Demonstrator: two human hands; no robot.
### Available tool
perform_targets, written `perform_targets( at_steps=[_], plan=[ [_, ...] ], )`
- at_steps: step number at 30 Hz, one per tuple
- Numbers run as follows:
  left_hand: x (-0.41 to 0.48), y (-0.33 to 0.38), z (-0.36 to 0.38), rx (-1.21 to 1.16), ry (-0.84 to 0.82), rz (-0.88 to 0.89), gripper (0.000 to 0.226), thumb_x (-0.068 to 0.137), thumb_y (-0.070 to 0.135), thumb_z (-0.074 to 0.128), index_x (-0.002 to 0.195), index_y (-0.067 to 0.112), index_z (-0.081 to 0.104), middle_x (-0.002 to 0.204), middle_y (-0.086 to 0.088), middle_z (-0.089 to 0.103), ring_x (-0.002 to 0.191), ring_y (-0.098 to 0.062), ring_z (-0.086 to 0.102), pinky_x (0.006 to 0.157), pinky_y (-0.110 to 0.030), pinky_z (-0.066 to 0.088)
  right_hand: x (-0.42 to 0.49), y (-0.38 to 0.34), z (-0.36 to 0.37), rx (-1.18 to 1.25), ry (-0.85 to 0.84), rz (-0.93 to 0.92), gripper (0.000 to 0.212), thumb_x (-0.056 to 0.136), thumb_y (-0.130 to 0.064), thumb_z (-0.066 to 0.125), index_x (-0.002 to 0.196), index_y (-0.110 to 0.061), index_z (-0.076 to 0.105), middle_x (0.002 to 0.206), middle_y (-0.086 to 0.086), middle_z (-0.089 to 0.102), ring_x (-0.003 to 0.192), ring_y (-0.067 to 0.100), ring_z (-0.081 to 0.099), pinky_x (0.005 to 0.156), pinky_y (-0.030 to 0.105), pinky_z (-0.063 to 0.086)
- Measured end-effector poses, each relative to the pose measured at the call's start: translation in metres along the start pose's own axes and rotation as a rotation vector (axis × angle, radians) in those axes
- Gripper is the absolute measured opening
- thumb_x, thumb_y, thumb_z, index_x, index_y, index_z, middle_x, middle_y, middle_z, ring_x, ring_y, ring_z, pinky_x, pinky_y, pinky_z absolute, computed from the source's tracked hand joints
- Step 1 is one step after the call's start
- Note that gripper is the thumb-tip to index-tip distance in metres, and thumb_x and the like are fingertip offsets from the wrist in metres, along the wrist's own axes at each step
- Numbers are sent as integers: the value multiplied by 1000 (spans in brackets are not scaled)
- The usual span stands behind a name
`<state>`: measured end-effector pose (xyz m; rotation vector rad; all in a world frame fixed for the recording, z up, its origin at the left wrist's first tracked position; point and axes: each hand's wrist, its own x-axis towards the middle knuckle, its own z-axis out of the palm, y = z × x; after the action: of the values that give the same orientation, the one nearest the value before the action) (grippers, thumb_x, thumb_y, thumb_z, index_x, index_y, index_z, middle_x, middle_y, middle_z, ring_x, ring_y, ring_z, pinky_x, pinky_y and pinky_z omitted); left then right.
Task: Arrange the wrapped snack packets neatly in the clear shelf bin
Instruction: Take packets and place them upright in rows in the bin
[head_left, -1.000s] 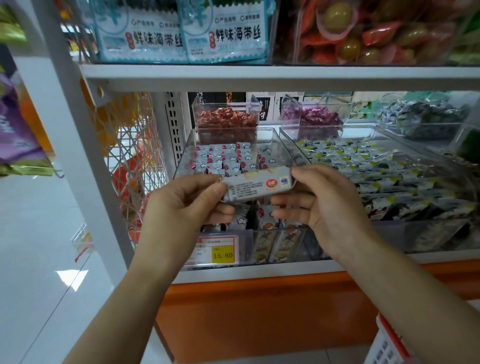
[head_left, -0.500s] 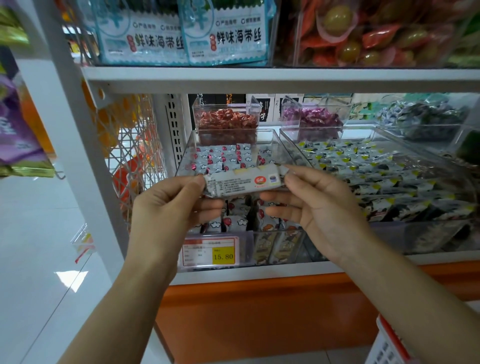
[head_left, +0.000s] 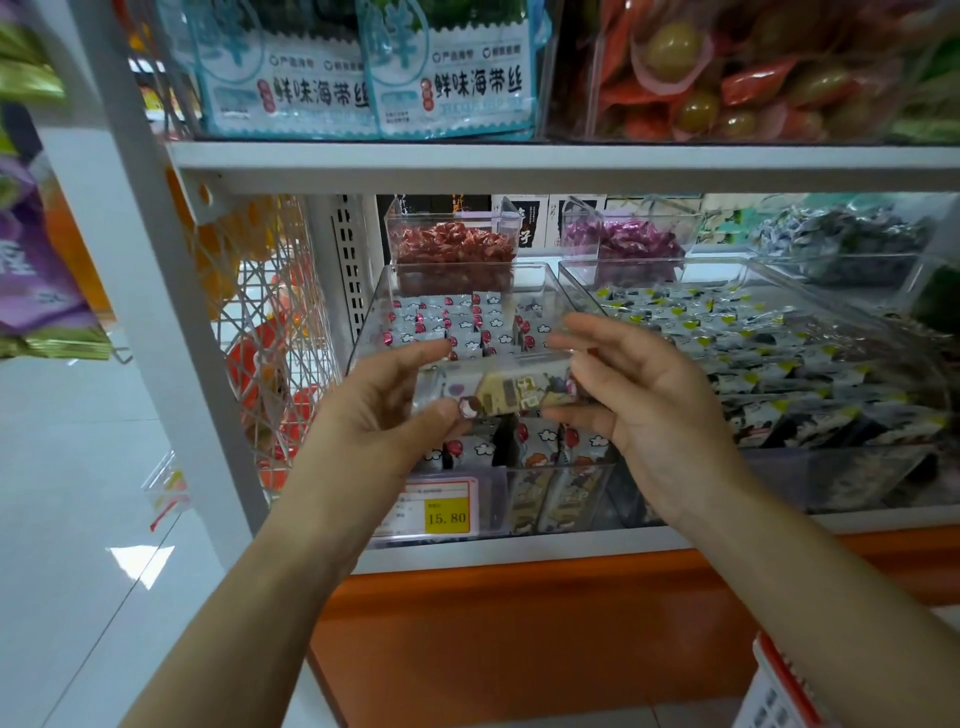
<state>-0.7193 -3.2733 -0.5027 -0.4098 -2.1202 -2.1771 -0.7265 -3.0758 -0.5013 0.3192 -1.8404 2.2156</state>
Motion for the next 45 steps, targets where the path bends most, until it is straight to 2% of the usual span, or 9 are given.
perform_targets(
  at_steps=[4,8,15,21,28,33,38,42,45],
  plan=[
    [-2,3,2,69,-6,7,49,64,42,63,112,31,64,103,9,72,98,-6,66,80,-17,53,0,2,2,-73,-50,-50,39,89,6,52,118,-20,59,117,-2,66,103,15,64,76,31,57],
    [-2,6,3,62,45,44,35,72,29,64,107,29,65,93,9,73,85,-5,69,68,-10,50,0,2,4,-45,-50,24,30,90,-3,54,116,-15,63,111,6,64,96,14,67,75,27,57],
    [-1,4,5,95,-4,78,47,80,-3,64,114,29,60,109,12,68,106,-6,63,84,-26,55,-4,1,7,-109,-22,30,13,87,-10,60,92,-11,72,80,-7,70,77,17,70,60,23,57],
    [-2,3,12,141,-23,67,38,82,1,64,110,28,63,105,4,66,92,-2,64,67,-9,50,-8,1,12,-231,58,-77,19,86,-12,62,70,-19,70,66,-4,66,64,9,65,54,20,53],
    [2,1,14,147,200,73,10,84,16,64,82,24,70,78,-4,69,73,-19,64,62,-32,55,-12,5,18,-226,-20,-64,15,87,-11,62,78,-17,70,78,4,68,74,13,68,60,23,57],
    [4,-1,10,179,301,101,18,86,16,62,74,26,70,75,1,67,61,-3,59,56,-23,53,-10,4,18,-140,-119,-7,18,85,-10,63,101,-17,70,92,2,71,85,13,70,69,23,57],
    [5,2,1,263,302,127,15,91,27,54,93,21,68,85,-3,68,68,-11,65,61,-32,58,-3,1,12,-185,-199,-22,39,79,-5,66,116,-15,63,99,3,72,84,16,71,72,20,56],
    [16,0,-24,882,390,346,32,92,31,49,119,17,60,114,-2,61,105,-18,55,85,-33,45,18,-2,18,-235,-12,-72,27,83,-8,65,109,-14,63,96,8,68,76,16,71,67,23,58],
    [22,-8,-35,1145,297,284,48,92,32,49,137,13,45,140,-8,46,129,-27,33,105,-38,25,47,-4,34,-360,64,-140,14,84,-8,66,96,-14,61,94,3,66,75,13,70,66,28,59]
  ],
)
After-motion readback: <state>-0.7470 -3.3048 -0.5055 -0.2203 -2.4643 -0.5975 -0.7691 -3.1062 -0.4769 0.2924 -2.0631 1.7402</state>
